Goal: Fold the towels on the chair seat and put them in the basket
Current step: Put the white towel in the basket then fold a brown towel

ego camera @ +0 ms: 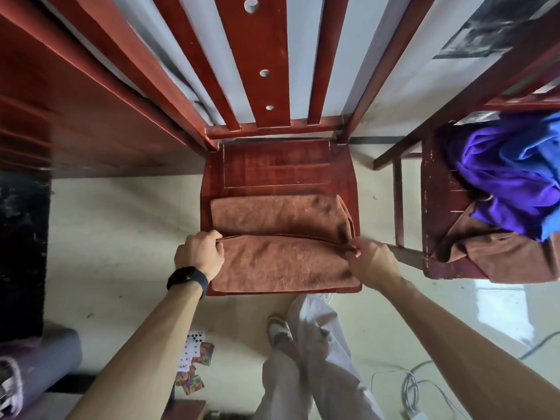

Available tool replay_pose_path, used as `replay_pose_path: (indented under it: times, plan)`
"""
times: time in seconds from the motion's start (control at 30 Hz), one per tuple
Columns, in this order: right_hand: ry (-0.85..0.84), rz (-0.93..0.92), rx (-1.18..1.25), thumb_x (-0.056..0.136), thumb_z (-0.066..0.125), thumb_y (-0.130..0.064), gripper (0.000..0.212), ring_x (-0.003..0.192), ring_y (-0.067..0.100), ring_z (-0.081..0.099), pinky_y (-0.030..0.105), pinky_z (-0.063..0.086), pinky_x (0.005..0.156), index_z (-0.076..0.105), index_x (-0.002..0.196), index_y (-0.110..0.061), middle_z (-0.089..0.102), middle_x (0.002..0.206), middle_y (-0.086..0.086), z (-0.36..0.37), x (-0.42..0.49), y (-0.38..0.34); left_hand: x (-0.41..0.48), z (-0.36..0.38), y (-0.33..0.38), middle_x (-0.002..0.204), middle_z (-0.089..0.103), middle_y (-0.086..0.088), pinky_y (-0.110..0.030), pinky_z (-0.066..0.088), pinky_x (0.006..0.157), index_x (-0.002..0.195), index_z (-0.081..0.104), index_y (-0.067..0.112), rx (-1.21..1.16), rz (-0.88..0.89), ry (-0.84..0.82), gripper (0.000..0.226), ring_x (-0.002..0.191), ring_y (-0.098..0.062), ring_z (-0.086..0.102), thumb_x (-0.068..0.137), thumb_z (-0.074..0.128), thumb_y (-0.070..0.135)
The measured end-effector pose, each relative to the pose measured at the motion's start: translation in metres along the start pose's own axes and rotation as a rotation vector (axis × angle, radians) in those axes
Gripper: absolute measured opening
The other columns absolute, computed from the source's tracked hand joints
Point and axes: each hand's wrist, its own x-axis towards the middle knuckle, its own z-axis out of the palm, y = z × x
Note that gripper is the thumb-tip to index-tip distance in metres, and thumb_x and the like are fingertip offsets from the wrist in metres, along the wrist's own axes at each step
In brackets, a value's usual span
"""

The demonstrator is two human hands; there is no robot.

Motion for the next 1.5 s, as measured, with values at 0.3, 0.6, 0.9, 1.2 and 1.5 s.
replay_pose_path:
  times: [0.3, 0.6, 0.9, 1.2, 1.5]
  plan:
    - [0.11, 0.326, 0.463, 0.094, 0.047, -0.036, 0.031, 0.097, 0.03, 0.062, 0.029, 0.045, 0.081, 0.073, 0.105, -0.023, 0.072, 0.101, 0.007, -0.006, 0.034, -0.007, 0.015, 0.022, 0.099, 0.133, 0.051, -0.005, -0.042, 0.053, 0.083, 0.125, 0.058, 0.023, -0.11, 0.358, 0.102, 0.037, 0.117, -0.027, 0.053, 0.088, 0.057, 0.021]
    - [0.039, 0.421, 0.639, 0.094, 0.053, -0.034, 0.029, 0.096, 0.025, 0.059, 0.03, 0.046, 0.087, 0.073, 0.113, -0.026, 0.062, 0.093, 0.002, -0.012, 0.049, -0.025, 0.013, 0.041, 0.172, 0.135, 0.049, 0.002, -0.037, 0.049, 0.072, 0.129, 0.056, 0.032, 0.037, 0.434, 0.025, 0.034, 0.113, -0.023, 0.052, 0.095, 0.051, 0.031]
    - [-0.009, 0.73, 1.152, 0.075, 0.078, -0.057, 0.048, 0.065, 0.016, 0.063, 0.03, 0.054, 0.056, 0.062, 0.085, -0.013, 0.065, 0.076, -0.001, -0.018, 0.073, -0.032, 0.027, 0.033, 0.192, 0.137, 0.043, -0.005, -0.04, 0.046, 0.081, 0.153, 0.009, 0.044, 0.297, 0.473, -0.063, 0.061, 0.115, -0.027, 0.049, 0.1, 0.04, 0.044]
    - [0.15, 0.645, 0.897, 0.079, 0.063, -0.031, 0.021, 0.093, 0.028, 0.068, 0.034, 0.055, 0.085, 0.07, 0.089, -0.015, 0.071, 0.089, 0.003, -0.023, 0.082, -0.021, 0.023, 0.036, 0.195, 0.133, 0.045, -0.005, -0.04, 0.047, 0.082, 0.154, 0.011, 0.041, 0.345, 0.472, -0.028, 0.065, 0.113, -0.026, 0.05, 0.098, 0.046, 0.041]
    - [0.311, -0.167, 0.05, 0.093, 0.053, -0.02, 0.041, 0.099, 0.035, 0.063, 0.048, 0.057, 0.075, 0.054, 0.131, -0.033, 0.051, 0.125, 0.006, -0.004, 0.078, 0.0, 0.025, 0.04, 0.19, 0.135, 0.043, -0.005, -0.041, 0.047, 0.083, 0.154, 0.012, 0.042, 0.323, 0.486, -0.003, 0.066, 0.113, -0.026, 0.049, 0.097, 0.047, 0.04]
